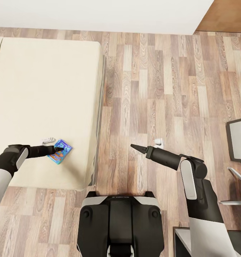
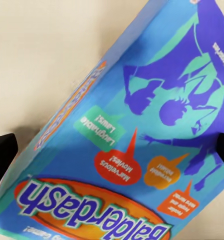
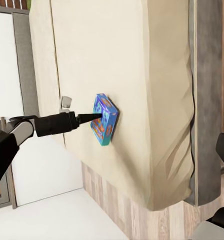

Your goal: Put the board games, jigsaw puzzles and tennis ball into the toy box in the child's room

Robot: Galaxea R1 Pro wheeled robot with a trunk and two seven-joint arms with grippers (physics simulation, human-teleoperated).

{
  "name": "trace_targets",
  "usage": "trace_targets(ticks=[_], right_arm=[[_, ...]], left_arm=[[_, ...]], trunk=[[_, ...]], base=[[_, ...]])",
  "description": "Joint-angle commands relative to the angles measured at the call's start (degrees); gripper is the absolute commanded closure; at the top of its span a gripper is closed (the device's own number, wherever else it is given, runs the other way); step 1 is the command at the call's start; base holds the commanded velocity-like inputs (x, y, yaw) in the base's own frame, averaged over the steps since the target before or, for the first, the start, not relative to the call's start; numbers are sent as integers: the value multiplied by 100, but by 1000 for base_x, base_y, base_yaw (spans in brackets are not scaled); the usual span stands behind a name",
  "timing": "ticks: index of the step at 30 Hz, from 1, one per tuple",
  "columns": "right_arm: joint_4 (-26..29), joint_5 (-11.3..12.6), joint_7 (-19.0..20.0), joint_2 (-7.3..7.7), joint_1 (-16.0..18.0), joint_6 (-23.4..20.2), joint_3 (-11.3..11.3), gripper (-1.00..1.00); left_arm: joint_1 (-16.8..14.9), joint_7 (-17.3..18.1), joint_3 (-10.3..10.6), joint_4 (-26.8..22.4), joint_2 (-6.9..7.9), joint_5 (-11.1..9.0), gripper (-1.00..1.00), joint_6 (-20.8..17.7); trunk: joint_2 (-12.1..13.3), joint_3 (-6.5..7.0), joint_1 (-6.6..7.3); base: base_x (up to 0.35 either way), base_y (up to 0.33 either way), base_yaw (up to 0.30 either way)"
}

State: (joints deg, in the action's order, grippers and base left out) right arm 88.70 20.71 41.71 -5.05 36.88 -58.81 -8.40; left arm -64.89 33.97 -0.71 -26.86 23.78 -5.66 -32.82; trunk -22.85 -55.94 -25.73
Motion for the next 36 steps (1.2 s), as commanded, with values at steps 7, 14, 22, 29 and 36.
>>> trace_targets(ticks=[7,14,22,29,36], right_arm=[[-1,-32,46,-7,3,-26,-13,-100],[-2,-32,46,-5,3,-26,-14,-100],[-2,-32,55,-5,3,-26,-14,-100],[-2,-32,41,-5,3,-26,-13,-100],[-2,-32,46,-5,3,-26,-6,-100]], left_arm=[[2,44,-7,12,-135,-54,-100,-59],[2,310,-3,17,-245,-56,-100,-74],[2,845,-2,15,-276,-51,-100,-96],[2,1093,1,16,-278,-44,-100,-110],[2,1105,5,15,-278,-40,-100,-111]], trunk=[[-7,-6,-5],[-7,-6,-5],[-7,-6,-5],[-7,-6,-5],[-7,-6,-5]], base=[[0,0,0],[0,0,0],[0,0,0],[0,0,0],[0,0,0]])
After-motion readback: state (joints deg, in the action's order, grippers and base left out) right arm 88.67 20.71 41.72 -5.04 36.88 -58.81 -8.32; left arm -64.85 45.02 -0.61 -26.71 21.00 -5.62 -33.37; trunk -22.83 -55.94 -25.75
